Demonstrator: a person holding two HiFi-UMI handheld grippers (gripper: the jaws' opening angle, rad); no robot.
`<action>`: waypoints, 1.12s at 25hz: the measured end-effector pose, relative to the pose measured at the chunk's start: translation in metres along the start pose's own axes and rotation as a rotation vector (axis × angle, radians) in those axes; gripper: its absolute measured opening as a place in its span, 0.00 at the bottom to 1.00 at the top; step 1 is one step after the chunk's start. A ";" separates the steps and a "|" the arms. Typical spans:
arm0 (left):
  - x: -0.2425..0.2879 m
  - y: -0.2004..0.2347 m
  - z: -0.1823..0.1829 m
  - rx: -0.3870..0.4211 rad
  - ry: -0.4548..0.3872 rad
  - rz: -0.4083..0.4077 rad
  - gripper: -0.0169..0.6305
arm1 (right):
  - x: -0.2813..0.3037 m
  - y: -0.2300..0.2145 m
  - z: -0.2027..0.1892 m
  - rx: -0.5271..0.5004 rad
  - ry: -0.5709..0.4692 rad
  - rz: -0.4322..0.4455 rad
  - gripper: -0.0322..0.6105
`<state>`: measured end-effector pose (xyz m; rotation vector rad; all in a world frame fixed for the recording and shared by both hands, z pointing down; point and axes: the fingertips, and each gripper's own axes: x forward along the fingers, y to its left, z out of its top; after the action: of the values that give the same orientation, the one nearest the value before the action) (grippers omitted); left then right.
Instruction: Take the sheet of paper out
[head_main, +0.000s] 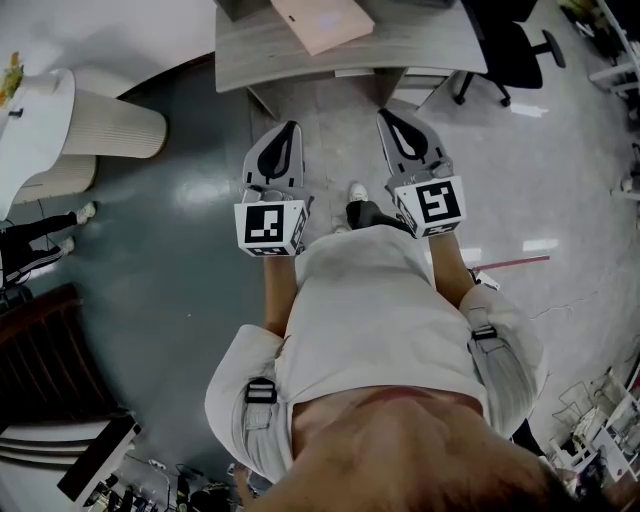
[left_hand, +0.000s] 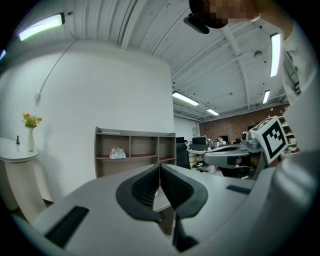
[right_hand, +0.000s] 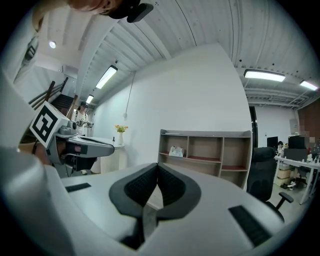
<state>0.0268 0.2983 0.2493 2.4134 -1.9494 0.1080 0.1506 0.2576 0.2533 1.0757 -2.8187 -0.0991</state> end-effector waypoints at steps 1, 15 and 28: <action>0.007 0.001 0.001 0.000 0.001 0.006 0.06 | 0.005 -0.006 0.001 0.000 -0.002 0.006 0.08; 0.065 0.005 0.009 0.010 0.005 0.067 0.06 | 0.042 -0.062 0.003 0.007 -0.033 0.056 0.08; 0.115 0.025 0.007 0.003 0.030 0.057 0.06 | 0.083 -0.088 -0.005 0.018 0.002 0.065 0.08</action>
<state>0.0262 0.1799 0.2511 2.3450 -2.0068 0.1486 0.1481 0.1366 0.2567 0.9857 -2.8547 -0.0667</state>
